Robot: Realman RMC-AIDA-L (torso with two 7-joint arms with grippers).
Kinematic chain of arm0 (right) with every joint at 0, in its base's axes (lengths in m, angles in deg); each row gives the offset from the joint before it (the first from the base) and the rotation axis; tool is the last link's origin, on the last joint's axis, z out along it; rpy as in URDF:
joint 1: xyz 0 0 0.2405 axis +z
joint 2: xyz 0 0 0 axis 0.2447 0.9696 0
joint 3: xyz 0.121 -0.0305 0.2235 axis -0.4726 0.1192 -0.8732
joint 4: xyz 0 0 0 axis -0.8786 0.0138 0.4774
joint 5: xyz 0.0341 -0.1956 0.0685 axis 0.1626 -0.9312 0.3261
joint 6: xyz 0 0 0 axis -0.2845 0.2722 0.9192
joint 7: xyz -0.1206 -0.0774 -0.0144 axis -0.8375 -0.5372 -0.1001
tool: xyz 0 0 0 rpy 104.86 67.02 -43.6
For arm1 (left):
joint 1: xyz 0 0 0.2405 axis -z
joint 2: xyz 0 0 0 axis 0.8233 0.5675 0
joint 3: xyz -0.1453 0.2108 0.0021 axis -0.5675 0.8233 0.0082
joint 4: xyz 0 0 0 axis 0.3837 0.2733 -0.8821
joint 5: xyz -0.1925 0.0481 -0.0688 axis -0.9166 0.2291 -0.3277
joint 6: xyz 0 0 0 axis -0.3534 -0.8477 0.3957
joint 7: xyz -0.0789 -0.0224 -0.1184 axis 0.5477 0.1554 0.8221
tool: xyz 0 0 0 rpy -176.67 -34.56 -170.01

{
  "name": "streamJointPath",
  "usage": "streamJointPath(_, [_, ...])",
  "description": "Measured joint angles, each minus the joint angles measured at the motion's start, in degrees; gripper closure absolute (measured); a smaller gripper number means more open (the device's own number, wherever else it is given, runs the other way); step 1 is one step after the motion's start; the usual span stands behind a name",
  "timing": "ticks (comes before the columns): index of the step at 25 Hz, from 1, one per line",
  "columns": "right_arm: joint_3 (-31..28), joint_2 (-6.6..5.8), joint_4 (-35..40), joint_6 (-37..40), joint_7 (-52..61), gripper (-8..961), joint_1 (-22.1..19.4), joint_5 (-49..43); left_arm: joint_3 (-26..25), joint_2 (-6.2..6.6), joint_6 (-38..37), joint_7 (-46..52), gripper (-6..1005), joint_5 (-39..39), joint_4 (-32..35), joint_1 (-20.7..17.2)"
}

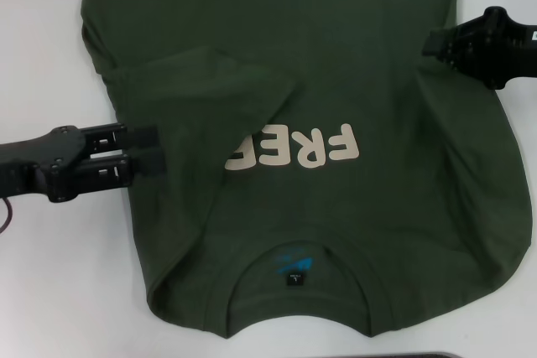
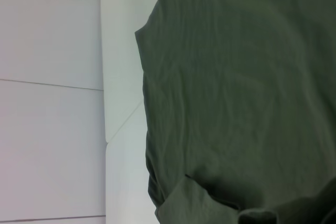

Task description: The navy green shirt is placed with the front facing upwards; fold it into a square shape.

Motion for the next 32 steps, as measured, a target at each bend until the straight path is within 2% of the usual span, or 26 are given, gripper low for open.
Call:
streamJointPath(1, [0.06,0.06,-0.33,-0.29,-0.02,929,0.01,0.00,-0.16,0.00,0.00,0.04,310,0.00,0.01,-0.03])
streamJointPath(14, [-0.38,-0.08,-0.39,-0.89,0.37,643,-1.16,1.01,-0.24,0.00,0.00,0.06,311,0.01,0.05,0.01])
streamJointPath(17, [0.11,-2.10,0.86,0.81,0.64,580,-1.49,1.75,-0.24,0.00,-0.18,0.23,311,0.01,0.11,0.02])
streamJointPath(21, [1.80,-5.98,3.36,1.77,3.03,584,-3.35,-0.15,-0.24,0.01,-0.56,0.38,310,0.01,0.16,0.00])
streamJointPath(23, [2.96,-7.14,5.26,1.85,4.43,584,-4.71,-0.55,-0.27,0.00,-0.59,0.55,310,-0.01,0.17,-0.04])
streamJointPath(28, [7.13,-7.88,7.42,3.29,5.73,577,-6.13,-1.54,-0.33,0.01,-0.61,1.08,311,-1.00,0.22,-0.07])
streamJointPath(32, [8.54,-6.75,7.15,3.29,5.66,576,-5.59,-4.05,-0.33,0.01,-0.61,1.10,311,-1.13,0.22,-0.03])
